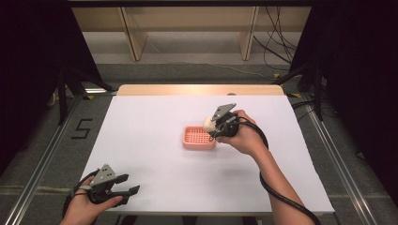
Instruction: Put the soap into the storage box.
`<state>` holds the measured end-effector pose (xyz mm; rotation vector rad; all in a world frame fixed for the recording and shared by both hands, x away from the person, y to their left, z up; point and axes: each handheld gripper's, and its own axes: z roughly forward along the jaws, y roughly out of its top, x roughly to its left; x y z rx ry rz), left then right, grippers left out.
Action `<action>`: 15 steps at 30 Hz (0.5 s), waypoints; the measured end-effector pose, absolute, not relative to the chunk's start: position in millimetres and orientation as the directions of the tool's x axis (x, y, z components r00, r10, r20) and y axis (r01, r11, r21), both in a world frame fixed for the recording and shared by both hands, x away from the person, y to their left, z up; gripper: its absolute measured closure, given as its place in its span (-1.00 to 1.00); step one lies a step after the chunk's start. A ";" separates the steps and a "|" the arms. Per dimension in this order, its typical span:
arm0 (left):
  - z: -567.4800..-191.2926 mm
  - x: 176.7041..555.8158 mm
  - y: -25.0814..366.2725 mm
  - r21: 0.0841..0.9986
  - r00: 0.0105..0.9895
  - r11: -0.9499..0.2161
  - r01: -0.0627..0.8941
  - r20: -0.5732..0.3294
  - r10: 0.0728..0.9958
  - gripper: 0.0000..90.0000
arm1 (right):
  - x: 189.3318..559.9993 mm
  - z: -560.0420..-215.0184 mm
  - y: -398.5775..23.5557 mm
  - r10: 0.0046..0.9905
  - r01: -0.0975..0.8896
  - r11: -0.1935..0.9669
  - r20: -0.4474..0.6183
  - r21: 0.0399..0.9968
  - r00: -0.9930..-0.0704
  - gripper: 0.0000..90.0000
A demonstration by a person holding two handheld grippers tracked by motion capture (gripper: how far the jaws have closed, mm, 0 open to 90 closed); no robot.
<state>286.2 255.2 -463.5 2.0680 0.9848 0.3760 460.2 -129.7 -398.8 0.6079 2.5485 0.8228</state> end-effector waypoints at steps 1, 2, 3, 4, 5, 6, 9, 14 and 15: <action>-463.6 285.9 255.4 0.769 0.652 -0.376 0.517 -0.069 0.755 -0.17 | 461.2 -397.7 -129.9 0.502 0.279 0.743 -0.231 0.608 -0.833 0.13; -463.4 285.5 255.8 0.768 0.650 -0.375 0.520 -0.071 0.756 -0.17 | 461.8 -398.9 -128.9 0.505 0.269 0.740 -0.245 0.617 -0.828 0.13; -463.6 285.2 255.8 0.770 0.646 -0.370 0.520 -0.071 0.760 -0.17 | 461.9 -398.7 -128.0 0.506 0.274 0.738 -0.237 0.616 -0.829 0.13; -463.6 284.9 256.0 0.766 0.640 -0.368 0.527 -0.072 0.765 -0.18 | 462.6 -397.4 -128.2 0.496 0.274 0.745 -0.232 0.608 -0.837 0.13; -462.9 283.8 256.1 0.767 0.636 -0.362 0.530 -0.078 0.767 -0.18 | 462.3 -399.0 -126.4 0.506 0.274 0.733 -0.230 0.622 -0.832 0.13; -463.0 283.5 256.1 0.772 0.639 -0.359 0.525 -0.079 0.765 -0.18 | 463.4 -398.2 -125.9 0.496 0.274 0.742 -0.226 0.611 -0.838 0.13; -464.1 282.7 256.8 0.780 0.634 -0.341 0.525 -0.090 0.768 -0.18 | 465.4 -399.2 -123.6 0.488 0.263 0.754 -0.245 0.602 -0.838 0.13; -462.2 281.4 260.2 0.767 0.639 -0.366 0.527 -0.074 0.766 -0.18 | 469.1 -399.8 -119.0 0.479 0.259 0.760 -0.244 0.596 -0.843 0.13; -462.1 281.4 260.5 0.767 0.640 -0.367 0.526 -0.073 0.765 -0.17 | 469.3 -399.4 -118.0 0.481 0.271 0.760 -0.231 0.591 -0.846 0.13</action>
